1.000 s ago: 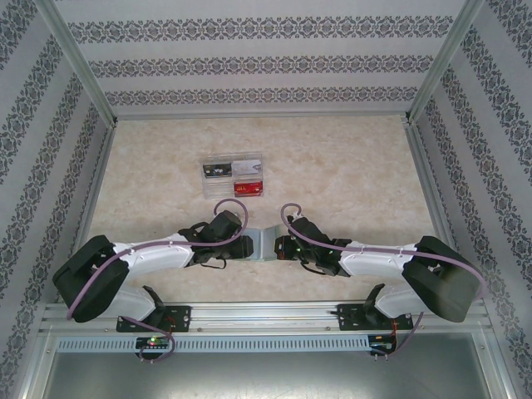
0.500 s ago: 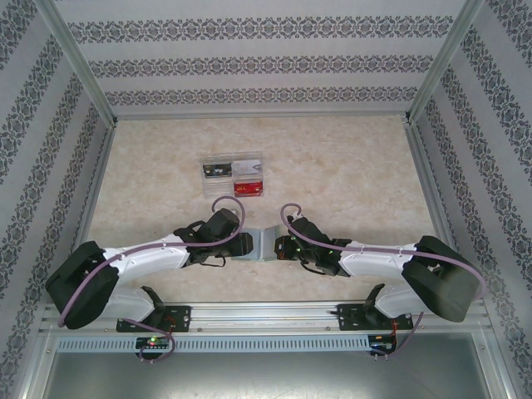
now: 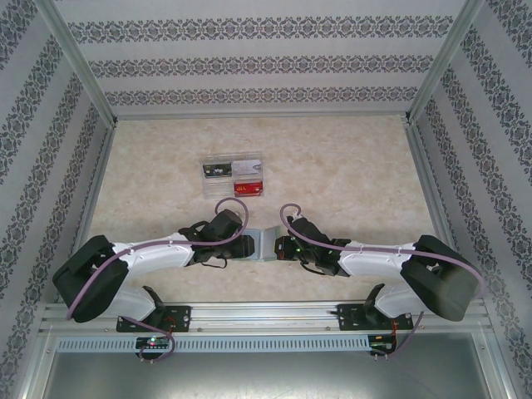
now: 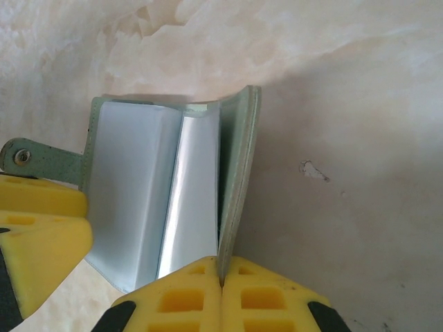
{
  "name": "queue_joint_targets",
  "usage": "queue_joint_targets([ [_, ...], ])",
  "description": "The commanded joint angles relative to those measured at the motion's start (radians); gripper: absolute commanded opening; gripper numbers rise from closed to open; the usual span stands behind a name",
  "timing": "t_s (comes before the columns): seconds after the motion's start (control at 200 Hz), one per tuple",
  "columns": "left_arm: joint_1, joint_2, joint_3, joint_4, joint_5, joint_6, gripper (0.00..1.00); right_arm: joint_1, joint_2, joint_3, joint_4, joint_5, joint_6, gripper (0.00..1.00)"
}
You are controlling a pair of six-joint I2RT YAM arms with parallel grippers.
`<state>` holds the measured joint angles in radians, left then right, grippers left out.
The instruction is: Take the credit cards out of the card holder
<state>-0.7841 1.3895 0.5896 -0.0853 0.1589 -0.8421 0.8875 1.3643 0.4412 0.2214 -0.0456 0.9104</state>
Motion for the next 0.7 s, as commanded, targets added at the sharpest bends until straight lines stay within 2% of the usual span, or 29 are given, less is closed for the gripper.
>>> queue_joint_targets([
  [0.0, -0.007, 0.025, 0.006, 0.046, 0.03, 0.005, 0.48, 0.004, 0.012, 0.013, 0.01, -0.01, -0.001, 0.0],
  [0.14, -0.009, 0.035, 0.0, 0.084, 0.061, -0.003, 0.48, 0.004, 0.015, 0.014, 0.011, -0.013, 0.001, 0.0],
  [0.255, -0.017, 0.031, 0.005, 0.101, 0.08, -0.003, 0.54, 0.004, 0.015, 0.014, 0.012, -0.011, 0.002, 0.0],
  [0.375, -0.027, 0.023, 0.013, 0.104, 0.086, 0.001, 0.56, 0.004, 0.014, 0.012, 0.013, -0.01, 0.003, 0.0],
  [0.694, -0.049, 0.019, 0.051, 0.094, 0.083, 0.011, 0.56, 0.004, 0.006, 0.013, 0.008, -0.007, 0.0, 0.0],
])
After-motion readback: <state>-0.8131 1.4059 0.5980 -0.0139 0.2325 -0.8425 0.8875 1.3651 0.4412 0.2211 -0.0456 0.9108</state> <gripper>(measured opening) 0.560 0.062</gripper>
